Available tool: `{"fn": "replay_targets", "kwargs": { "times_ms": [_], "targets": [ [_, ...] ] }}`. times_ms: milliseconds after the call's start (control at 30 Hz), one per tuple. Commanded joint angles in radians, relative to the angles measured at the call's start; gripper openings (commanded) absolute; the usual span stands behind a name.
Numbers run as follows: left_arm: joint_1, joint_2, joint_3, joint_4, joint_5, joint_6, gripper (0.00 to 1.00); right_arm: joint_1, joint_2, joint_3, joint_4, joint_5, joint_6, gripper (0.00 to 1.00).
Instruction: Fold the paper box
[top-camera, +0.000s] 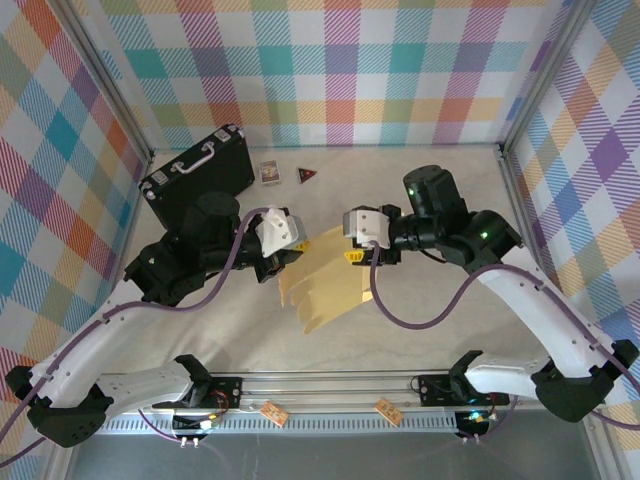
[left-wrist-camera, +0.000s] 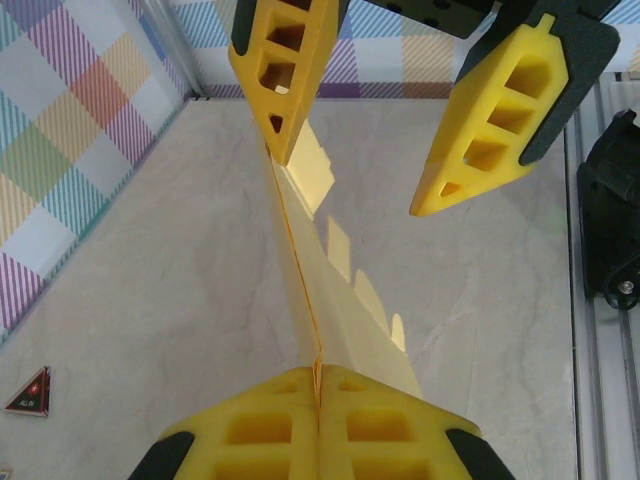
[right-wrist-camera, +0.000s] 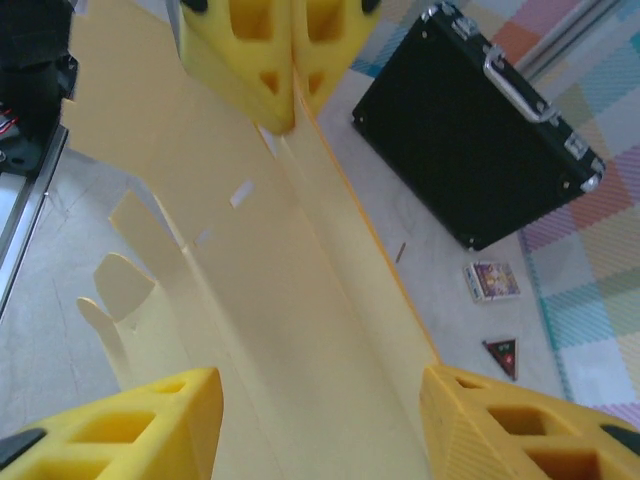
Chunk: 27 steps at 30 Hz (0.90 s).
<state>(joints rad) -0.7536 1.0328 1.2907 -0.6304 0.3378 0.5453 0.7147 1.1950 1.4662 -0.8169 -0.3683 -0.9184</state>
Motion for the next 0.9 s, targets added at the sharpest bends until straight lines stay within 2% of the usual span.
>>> {"fn": "replay_targets", "kwargs": {
  "times_ms": [0,133,267,367,467,600,700,867],
  "targets": [
    [0.005,-0.013,-0.007,0.001,0.038,0.020,0.00,0.015,-0.023,0.031,0.003,-0.053,-0.059,0.59],
    [0.006,-0.007,-0.001,-0.009,0.039,0.025,0.00,0.016,-0.064,0.010,0.074,-0.083,-0.051,0.63],
    [0.006,-0.003,0.009,-0.013,0.059,0.028,0.00,0.016,-0.004,0.062,-0.010,-0.018,-0.082,0.61],
    [0.005,-0.002,0.006,-0.011,0.049,0.028,0.00,0.017,0.007,0.046,-0.039,-0.051,-0.074,0.59],
    [0.006,-0.009,-0.003,-0.009,0.046,0.032,0.00,0.019,0.009,0.028,-0.027,-0.061,-0.049,0.50],
    [0.007,-0.017,-0.009,-0.009,0.059,0.037,0.00,0.020,0.026,0.024,-0.003,-0.004,-0.034,0.28],
    [0.005,-0.023,-0.012,-0.006,0.055,0.042,0.00,0.022,0.027,0.022,0.000,0.002,-0.036,0.28],
    [0.006,-0.029,-0.016,0.000,0.056,0.045,0.00,0.028,0.026,0.001,-0.004,0.012,-0.043,0.33]
  ]
}}
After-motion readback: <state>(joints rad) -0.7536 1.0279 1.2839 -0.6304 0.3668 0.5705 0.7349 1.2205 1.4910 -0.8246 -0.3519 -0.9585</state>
